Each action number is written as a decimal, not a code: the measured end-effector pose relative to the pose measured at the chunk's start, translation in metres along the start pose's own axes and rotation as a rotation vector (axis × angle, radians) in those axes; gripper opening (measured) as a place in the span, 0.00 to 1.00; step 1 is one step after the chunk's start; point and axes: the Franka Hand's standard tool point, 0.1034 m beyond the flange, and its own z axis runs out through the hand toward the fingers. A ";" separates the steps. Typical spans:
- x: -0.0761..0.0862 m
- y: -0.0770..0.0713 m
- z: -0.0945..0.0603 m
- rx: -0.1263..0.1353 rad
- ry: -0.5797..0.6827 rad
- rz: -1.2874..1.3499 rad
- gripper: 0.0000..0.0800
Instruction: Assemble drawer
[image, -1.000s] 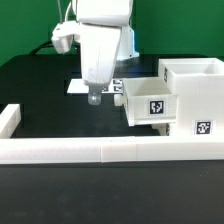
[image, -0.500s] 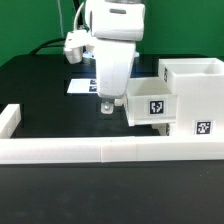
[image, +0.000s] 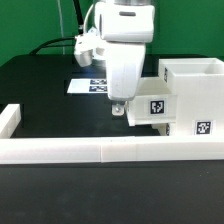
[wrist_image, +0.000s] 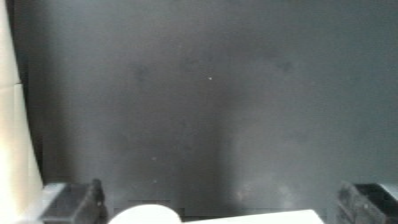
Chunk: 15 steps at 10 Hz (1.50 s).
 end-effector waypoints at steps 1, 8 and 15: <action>0.001 0.001 -0.001 0.001 0.031 0.020 0.81; -0.039 -0.002 -0.001 0.011 0.181 0.060 0.81; 0.012 0.010 -0.008 0.001 0.217 0.030 0.81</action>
Offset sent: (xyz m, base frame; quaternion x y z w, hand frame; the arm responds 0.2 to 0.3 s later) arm 0.0059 0.0230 0.0096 0.0237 0.1300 0.0133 0.9911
